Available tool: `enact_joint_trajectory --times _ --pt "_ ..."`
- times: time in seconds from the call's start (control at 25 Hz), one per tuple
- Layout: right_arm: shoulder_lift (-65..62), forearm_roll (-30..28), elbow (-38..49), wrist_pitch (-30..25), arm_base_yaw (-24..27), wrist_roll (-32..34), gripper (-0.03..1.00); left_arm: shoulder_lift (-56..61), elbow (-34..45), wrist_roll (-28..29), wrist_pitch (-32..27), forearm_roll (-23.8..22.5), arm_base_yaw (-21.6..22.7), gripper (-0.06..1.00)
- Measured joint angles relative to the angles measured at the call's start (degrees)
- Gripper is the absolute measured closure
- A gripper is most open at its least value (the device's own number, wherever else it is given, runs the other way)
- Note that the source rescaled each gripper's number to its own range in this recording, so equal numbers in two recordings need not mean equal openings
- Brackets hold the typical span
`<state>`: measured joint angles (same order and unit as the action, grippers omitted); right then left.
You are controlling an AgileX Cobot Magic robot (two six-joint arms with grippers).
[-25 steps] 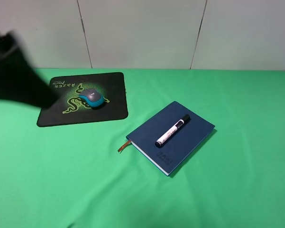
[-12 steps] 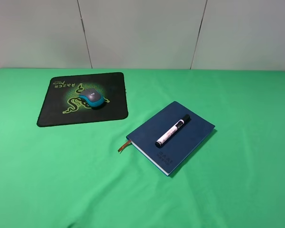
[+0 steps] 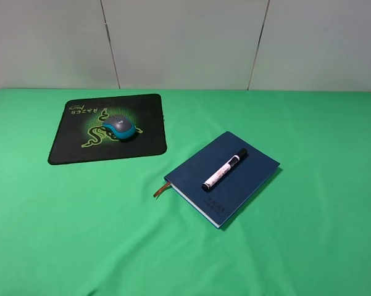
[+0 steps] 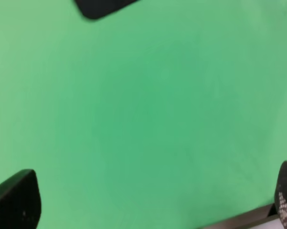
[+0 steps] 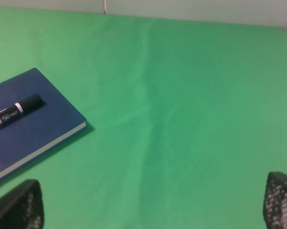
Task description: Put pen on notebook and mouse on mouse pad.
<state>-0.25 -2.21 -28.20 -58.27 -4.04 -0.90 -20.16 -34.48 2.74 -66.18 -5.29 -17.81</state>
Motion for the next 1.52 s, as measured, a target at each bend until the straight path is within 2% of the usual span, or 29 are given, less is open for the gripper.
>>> enact_joint_trajectory --times 0.2,0.44,0.68,0.88,1.52 --pt "0.0 0.0 0.0 0.0 0.0 0.0 -0.03 2.61 3.05 0.0 0.36 3.57 6.89 -0.03" --pt "0.0 0.0 0.0 0.0 0.0 0.0 -0.03 9.34 3.83 -0.18 2.09 4.45 10.72 -0.03" --pt "0.0 0.0 0.0 0.0 0.0 0.0 -0.03 16.03 5.81 -2.74 4.86 4.57 11.13 -0.03" --pt "0.0 0.0 0.0 0.0 0.0 0.0 -0.03 20.24 5.81 -2.74 5.35 4.67 11.18 -0.03" --pt "0.0 0.0 0.0 0.0 0.0 0.0 -0.03 20.32 5.81 -3.05 5.52 4.24 11.18 -0.03"
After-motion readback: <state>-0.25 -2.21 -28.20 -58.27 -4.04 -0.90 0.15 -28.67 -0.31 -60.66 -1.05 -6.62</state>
